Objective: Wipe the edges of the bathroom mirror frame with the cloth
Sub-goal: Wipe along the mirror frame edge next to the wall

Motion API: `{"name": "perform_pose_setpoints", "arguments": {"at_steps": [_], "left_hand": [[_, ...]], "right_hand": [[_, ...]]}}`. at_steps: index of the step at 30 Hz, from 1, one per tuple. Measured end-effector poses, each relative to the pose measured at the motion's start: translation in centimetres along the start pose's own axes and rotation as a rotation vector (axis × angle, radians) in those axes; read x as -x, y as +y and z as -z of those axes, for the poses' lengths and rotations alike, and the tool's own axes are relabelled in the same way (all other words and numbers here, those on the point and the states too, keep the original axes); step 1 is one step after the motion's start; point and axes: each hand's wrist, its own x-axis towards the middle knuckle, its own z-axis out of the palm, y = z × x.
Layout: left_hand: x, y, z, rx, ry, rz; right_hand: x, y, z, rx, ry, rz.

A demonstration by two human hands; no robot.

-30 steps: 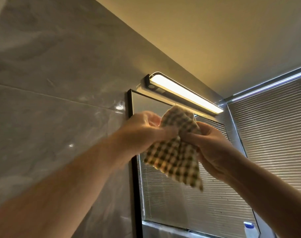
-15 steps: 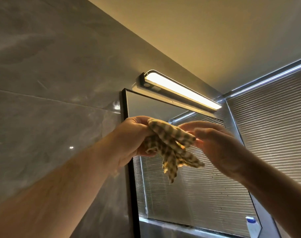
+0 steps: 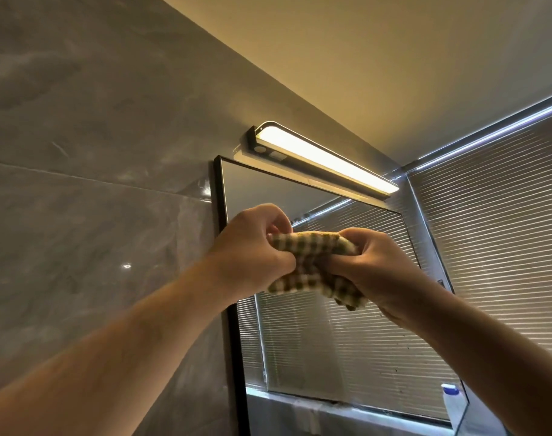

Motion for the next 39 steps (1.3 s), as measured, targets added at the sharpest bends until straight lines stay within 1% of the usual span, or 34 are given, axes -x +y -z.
{"name": "perform_pose_setpoints", "arguments": {"at_steps": [2, 3, 4, 6, 7, 9, 12, 14, 16, 18, 19, 22, 24, 27, 29, 31, 33, 35, 36, 38, 39], "left_hand": [[0.3, 0.1, -0.4, -0.144, 0.174, -0.103], [0.5, -0.1, -0.6, -0.199, 0.22, -0.179], [0.6, -0.2, -0.8, -0.243, 0.229, -0.269], [0.9, -0.3, -1.4, -0.278, 0.168, -0.429], [1.0, -0.2, -1.7, -0.265, 0.119, -0.471], [1.3, -0.2, -2.3, -0.258, 0.026, -0.494], [1.4, -0.3, -2.7, -0.302, -0.014, -0.487], [1.3, -0.4, -2.6, -0.325, -0.035, -0.477], [1.6, -0.5, -2.6, -0.355, -0.097, -0.505], [1.9, -0.9, -2.6, -0.381, -0.165, -0.512], [2.1, -1.3, -2.6, -0.399, -0.171, -0.506], [1.8, -3.2, -1.8, -0.501, -0.109, -0.476], [1.0, -4.8, -0.6, -0.58, -0.037, -0.423], [-0.3, -6.8, 1.4, -0.733, 0.059, -0.269], [-1.3, -7.7, 2.3, -0.861, 0.087, -0.17], [-2.3, -8.3, 2.4, -0.957, 0.092, -0.126], [-2.9, -8.9, 2.1, -1.027, 0.097, -0.131], [-3.0, -9.4, 1.8, -1.091, 0.093, -0.144], [-3.0, -9.6, 1.7, -1.119, 0.081, -0.148], [-2.8, -9.6, 1.7, -1.175, 0.046, -0.138], [-2.8, -9.5, 1.7, -1.21, 0.022, -0.127]], "right_hand": [[-0.1, 0.3, -0.1, -0.034, 0.034, -0.027], [0.0, 0.2, -0.2, -0.081, 0.049, -0.037], [-0.1, 0.2, -0.3, -0.141, 0.057, -0.043], [-0.1, 0.0, -0.4, -0.273, 0.058, -0.052], [-0.2, -0.2, -0.2, -0.343, 0.055, -0.059], [-0.4, -0.4, 0.1, -0.513, 0.028, -0.089], [-0.5, -0.2, 0.5, -0.801, -0.064, -0.119], [-0.7, 0.3, 0.8, -0.839, -0.107, -0.119], [-1.1, 0.9, 1.3, -0.756, -0.094, -0.117], [-1.7, 1.7, 1.8, -0.694, -0.027, -0.139], [-1.9, 2.0, 1.9, -0.623, 0.018, -0.127], [-2.9, 3.8, 2.0, -0.177, 0.203, 0.027], [-3.9, 5.7, 2.0, 0.058, 0.297, 0.116], [-5.6, 8.2, 1.6, 0.207, 0.367, 0.157], [-6.8, 9.1, 0.6, 0.308, 0.435, 0.201], [-8.1, 10.2, -1.0, 0.425, 0.459, 0.269], [-9.2, 11.8, -3.4, 0.417, 0.357, 0.312], [-9.3, 12.7, -5.9, 0.336, 0.233, 0.287], [-9.2, 13.1, -6.8, 0.306, 0.203, 0.293], [-9.1, 13.5, -7.8, 0.249, 0.199, 0.338], [-9.2, 13.7, -7.9, 0.235, 0.224, 0.366]]}}
